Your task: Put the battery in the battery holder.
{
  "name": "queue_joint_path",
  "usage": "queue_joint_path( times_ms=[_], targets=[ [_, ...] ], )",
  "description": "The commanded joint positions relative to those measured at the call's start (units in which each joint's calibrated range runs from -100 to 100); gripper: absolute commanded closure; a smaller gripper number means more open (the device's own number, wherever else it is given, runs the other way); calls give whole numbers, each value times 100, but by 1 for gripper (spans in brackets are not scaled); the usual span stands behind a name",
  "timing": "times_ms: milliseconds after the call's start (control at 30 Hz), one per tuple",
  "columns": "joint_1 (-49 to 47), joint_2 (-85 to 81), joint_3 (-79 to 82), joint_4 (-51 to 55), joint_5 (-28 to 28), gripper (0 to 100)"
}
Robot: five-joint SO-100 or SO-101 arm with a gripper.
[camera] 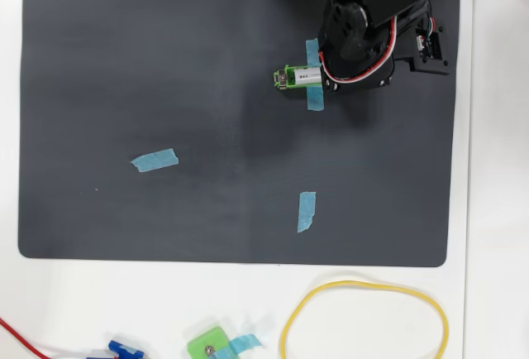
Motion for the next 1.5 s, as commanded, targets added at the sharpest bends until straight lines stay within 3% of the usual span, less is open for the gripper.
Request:
queue_joint_path(
  times_ms=[0, 800, 1167, 1467],
  targets=[
    [-28, -205, -22, 48, 24, 100],
    [-18, -205, -57, 48, 29, 100],
    [-18, -205, -57, 48, 300, 100],
    [13, -205, -49, 206, 253, 96]
  ],
)
